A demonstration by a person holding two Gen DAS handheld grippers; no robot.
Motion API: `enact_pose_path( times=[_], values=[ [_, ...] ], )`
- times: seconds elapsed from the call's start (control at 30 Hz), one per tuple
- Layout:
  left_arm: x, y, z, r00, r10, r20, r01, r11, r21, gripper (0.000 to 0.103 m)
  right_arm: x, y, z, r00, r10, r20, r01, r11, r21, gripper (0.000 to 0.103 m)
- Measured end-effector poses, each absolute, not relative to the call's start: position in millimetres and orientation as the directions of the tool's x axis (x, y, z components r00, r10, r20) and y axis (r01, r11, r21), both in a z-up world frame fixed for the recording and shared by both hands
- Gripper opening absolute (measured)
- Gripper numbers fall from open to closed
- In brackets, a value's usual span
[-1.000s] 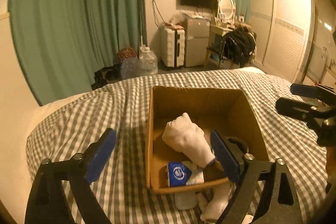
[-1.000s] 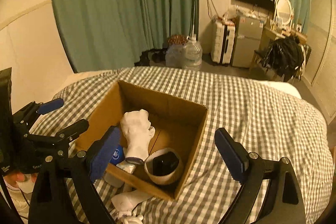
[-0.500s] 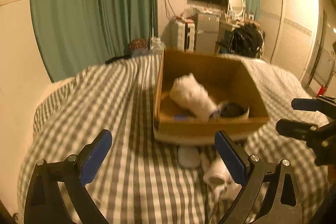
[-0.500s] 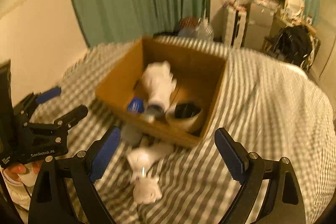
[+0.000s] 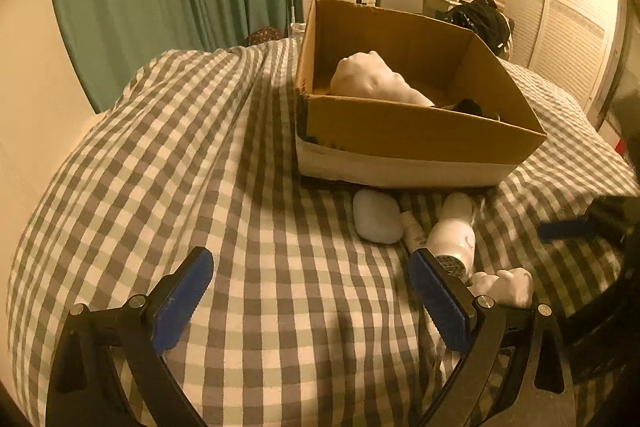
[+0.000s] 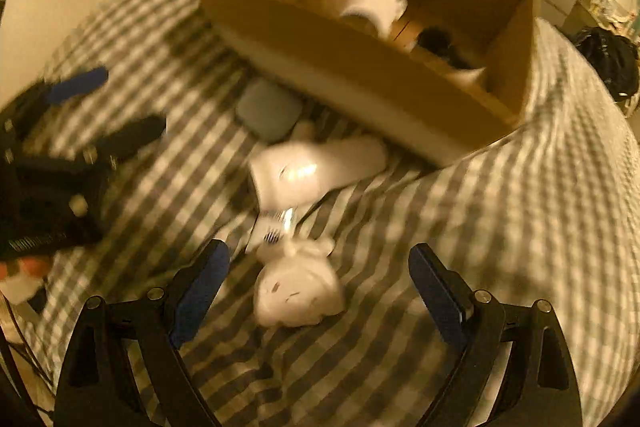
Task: Organize objects
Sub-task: 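Grasp the white piggy figurine with the right tool while the left tool grasps the white hair dryer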
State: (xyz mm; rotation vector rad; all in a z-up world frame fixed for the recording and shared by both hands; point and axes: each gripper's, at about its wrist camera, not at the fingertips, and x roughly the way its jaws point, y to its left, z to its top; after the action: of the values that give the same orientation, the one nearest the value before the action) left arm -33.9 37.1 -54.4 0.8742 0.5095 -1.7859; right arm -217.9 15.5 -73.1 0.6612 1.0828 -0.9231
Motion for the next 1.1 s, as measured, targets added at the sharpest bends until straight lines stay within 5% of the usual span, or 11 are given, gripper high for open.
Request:
enact_pose_path(
  times=[0.3,0.77,1.1],
  values=[
    [-33,35,-58,-0.186,-0.609,-0.771,0.929,-0.364,0.063,0.101,-210,22,-97,0.128,-0.219,-0.967,0.853,0.522,-0.005,0.05],
    [-62,30,-64,-0.194,-0.561,-0.805,0.909,-0.41,0.067,0.101,-271,27,-13,0.189,-0.494,-0.849,0.912,0.409,-0.035,0.05],
    [-127,33,-82,-0.281,-0.479,-0.832,0.829,-0.558,0.042,0.101,-286,5,5,0.215,-0.513,-0.831,0.934,0.358,0.021,0.05]
  ],
)
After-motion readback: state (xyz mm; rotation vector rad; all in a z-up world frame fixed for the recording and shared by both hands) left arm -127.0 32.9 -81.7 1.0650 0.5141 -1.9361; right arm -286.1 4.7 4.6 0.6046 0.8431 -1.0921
